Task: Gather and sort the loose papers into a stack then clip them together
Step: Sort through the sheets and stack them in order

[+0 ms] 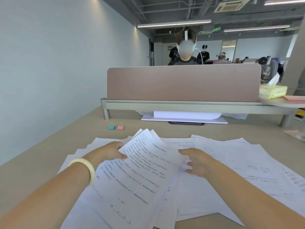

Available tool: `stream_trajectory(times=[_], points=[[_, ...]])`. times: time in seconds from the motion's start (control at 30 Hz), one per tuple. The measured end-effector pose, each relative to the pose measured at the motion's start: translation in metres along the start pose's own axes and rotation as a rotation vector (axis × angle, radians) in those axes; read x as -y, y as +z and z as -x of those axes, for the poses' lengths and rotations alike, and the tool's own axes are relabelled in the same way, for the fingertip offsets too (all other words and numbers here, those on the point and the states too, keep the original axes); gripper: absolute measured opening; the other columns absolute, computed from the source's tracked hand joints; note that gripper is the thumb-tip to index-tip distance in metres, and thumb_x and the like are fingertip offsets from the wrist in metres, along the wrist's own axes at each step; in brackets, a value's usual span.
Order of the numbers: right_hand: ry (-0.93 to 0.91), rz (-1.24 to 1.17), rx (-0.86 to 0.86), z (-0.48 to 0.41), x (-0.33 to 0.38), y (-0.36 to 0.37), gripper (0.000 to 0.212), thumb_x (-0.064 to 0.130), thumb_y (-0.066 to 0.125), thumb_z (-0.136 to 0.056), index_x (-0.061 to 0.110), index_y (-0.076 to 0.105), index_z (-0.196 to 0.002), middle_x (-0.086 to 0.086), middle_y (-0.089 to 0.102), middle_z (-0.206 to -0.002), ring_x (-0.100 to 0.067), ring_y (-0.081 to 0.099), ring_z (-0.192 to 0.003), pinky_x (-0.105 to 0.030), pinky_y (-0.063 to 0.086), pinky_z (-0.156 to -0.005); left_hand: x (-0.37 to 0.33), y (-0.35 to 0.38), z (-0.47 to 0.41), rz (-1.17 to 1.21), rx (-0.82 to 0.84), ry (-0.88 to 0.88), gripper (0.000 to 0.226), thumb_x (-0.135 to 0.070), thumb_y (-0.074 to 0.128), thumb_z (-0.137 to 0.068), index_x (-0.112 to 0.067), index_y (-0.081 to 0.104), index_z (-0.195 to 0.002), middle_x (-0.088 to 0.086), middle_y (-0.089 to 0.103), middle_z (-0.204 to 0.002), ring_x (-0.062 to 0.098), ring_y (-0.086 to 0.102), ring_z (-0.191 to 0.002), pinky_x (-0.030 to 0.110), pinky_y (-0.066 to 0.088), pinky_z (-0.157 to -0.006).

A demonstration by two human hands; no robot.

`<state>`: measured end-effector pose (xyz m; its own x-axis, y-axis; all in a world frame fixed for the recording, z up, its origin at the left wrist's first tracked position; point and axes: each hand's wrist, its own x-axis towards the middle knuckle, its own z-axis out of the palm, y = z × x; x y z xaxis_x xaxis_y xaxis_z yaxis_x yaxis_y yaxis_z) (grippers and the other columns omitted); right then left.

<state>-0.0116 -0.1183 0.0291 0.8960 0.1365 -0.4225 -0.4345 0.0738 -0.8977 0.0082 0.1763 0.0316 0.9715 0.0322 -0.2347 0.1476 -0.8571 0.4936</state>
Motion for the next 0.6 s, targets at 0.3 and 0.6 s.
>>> stream_trajectory(times=[0.3, 0.6], points=[[0.096, -0.090, -0.041, -0.001, 0.001, 0.008, 0.052, 0.013, 0.065, -0.087, 0.014, 0.041, -0.134, -0.005, 0.033, -0.133, -0.028, 0.032, -0.137, -0.046, 0.035, -0.104, 0.064, -0.034, 0.025, 0.101, -0.173, -0.104, 0.044, -0.004, 0.063, -0.087, -0.005, 0.054, -0.130, 0.010, 0.058, -0.130, 0.027, 0.055, -0.118, 0.032, 0.041, -0.098], [-0.064, 0.065, -0.141, -0.036, -0.021, 0.038, 0.064, 0.000, 0.066, -0.076, 0.006, 0.036, -0.132, -0.019, 0.060, -0.116, -0.034, 0.063, -0.099, -0.046, 0.057, -0.081, 0.055, -0.011, 0.020, 0.113, -0.214, -0.167, 0.030, -0.012, 0.062, -0.089, -0.006, 0.054, -0.118, 0.007, 0.059, -0.108, 0.019, 0.052, -0.089, 0.024, 0.041, -0.064]])
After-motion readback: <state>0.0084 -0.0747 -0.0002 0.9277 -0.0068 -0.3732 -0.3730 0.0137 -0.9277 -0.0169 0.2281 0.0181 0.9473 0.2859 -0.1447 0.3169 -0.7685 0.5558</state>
